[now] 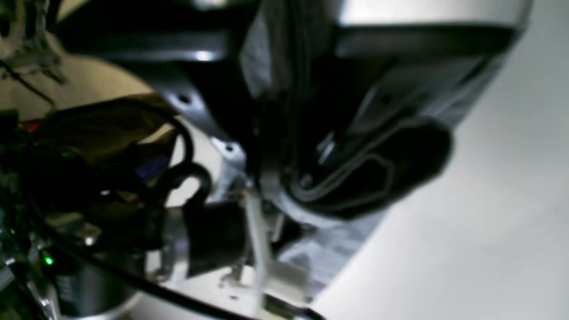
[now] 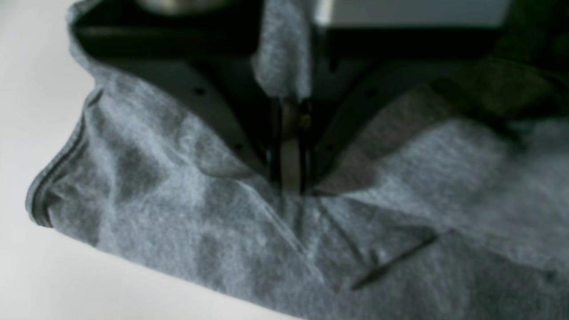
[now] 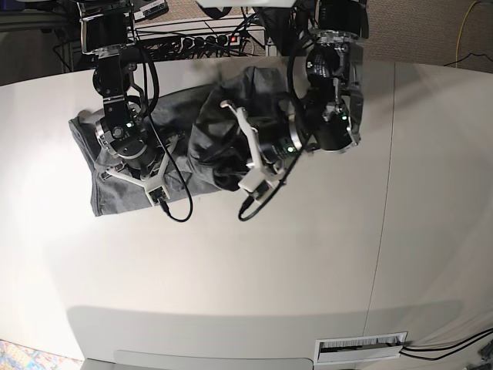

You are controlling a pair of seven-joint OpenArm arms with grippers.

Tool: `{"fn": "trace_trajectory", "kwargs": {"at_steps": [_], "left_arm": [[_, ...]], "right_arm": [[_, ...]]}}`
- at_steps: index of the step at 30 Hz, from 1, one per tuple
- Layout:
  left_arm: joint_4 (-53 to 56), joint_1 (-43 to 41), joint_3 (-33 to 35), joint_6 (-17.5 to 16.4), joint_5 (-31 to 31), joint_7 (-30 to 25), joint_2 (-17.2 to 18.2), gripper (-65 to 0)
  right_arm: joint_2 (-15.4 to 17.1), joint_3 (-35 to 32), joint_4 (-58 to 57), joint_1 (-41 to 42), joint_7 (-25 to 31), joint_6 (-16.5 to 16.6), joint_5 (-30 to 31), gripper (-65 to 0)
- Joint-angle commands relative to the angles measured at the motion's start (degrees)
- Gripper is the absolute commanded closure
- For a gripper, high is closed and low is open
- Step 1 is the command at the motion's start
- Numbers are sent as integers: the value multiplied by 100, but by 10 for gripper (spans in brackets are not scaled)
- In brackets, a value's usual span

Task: Fold the T-shirt properly
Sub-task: 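Press the folded end down beside the right gripper with the left gripper, then release the fabric with both grippers and pull them away from the bundle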

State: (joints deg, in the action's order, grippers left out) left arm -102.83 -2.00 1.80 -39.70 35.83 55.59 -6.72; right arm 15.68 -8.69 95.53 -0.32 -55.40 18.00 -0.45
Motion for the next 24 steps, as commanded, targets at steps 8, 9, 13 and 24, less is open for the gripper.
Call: {"fn": "trace_trajectory", "kwargs": {"at_steps": [8,9,13,24], "left_arm": [[-291,105,-632,-30,297,-203,765,0],[-291,103,-678,-30,507,-212,817,0],[-291,92,-719,-30,1169,-216,789,0],[-286,85,-704,-30,841,-551,-228,0]], "right_arm": [[52,17,39,46,2,11,-66,0],[50,17,39,46,7,11,-66,0],[50,17,39,46,2,-52,-66,0],[52,20,44,46,-98,-284,-68,0]]}}
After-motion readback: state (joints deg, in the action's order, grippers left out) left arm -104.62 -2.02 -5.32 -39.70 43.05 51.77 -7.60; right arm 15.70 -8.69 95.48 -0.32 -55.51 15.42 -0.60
